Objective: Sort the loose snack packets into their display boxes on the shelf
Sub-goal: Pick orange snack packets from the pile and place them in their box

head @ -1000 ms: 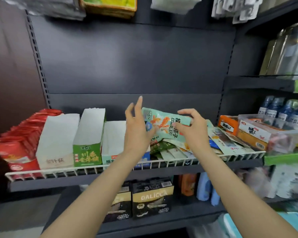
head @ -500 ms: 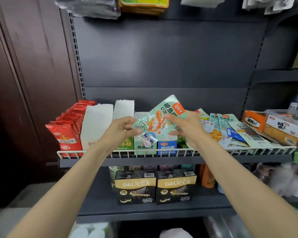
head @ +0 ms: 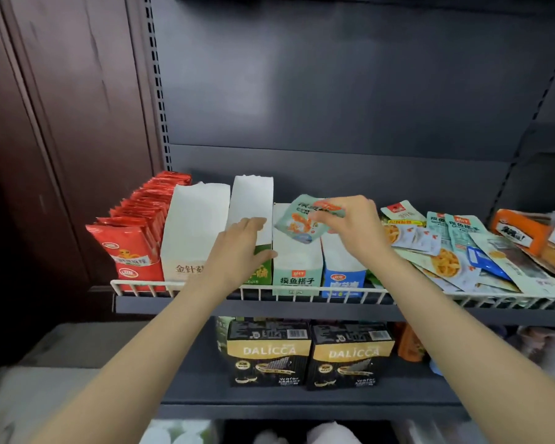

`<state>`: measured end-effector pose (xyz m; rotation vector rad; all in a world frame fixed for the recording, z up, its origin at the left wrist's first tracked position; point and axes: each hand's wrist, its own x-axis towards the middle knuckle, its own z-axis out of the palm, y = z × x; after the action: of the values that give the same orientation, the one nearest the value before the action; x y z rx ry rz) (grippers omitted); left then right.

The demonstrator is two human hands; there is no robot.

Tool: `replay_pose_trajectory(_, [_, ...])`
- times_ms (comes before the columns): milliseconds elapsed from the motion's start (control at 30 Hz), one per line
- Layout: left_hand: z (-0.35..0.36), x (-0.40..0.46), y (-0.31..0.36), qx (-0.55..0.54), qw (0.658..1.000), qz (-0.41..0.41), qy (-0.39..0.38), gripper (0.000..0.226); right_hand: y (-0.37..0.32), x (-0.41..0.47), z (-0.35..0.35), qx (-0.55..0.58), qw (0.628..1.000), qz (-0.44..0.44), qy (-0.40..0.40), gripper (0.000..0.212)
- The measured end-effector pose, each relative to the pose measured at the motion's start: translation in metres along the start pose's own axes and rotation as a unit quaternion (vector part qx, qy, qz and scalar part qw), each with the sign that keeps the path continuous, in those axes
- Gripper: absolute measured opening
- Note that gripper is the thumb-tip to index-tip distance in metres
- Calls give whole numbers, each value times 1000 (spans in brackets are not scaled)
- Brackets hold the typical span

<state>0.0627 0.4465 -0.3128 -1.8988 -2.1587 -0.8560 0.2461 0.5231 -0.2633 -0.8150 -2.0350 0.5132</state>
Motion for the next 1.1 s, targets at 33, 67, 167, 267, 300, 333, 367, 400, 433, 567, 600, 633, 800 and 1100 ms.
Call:
replay_pose_trajectory(33, [1,-1,-1,2,1000,5,1,54,3,-1,0,-47,999,-20,-18,22])
replay_pose_trajectory(67, [1,-3,0,5,1000,12,2,45,6,-3,0,-70,996,-32,-37,23])
replay_pose_trajectory(167, [1,-8,6,6,1000,11,5,36,11,-5,-5,-47,992,-11,-115,21])
replay_pose_trajectory(267, [1,-11,11,4,1000,2,8,34,11,-3,0,-72,979,-13,-190,19])
replay_pose_trajectory(300, [1,-13,13,4,1000,-2,10,33,10,-2,3,-90,972,-19,-215,19])
replay_pose_trajectory(333, [0,-14,14,2,1000,-7,13,33,8,-3,6,-107,965,-24,-237,21])
replay_pose_trajectory(367, [-1,-16,14,-3,1000,-12,13,32,8,-3,9,-118,960,-27,-253,23])
replay_pose_trajectory(400, [-2,-18,15,-9,1000,-17,14,32,9,-4,10,-122,957,-27,-260,24])
replay_pose_trajectory(433, [-4,-20,16,-16,1000,-22,15,32,10,-5,11,-123,957,-23,-261,24])
replay_pose_trajectory(567, [-11,-27,20,-38,999,-30,8,34,8,-10,7,-123,958,-23,-259,21])
replay_pose_trajectory(600, [-13,-28,21,-40,999,-31,5,35,7,-11,6,-122,958,-24,-259,19])
replay_pose_trajectory(633, [-14,-28,23,-42,999,-31,6,36,6,-13,5,-119,959,-25,-257,21])
replay_pose_trajectory(800, [-24,-33,49,-23,994,1,106,33,10,-21,-13,-77,979,-3,-189,44])
replay_pose_trajectory(1100, [28,1,187,-59,979,197,11,26,88,-39,-91,-68,994,70,-39,20])
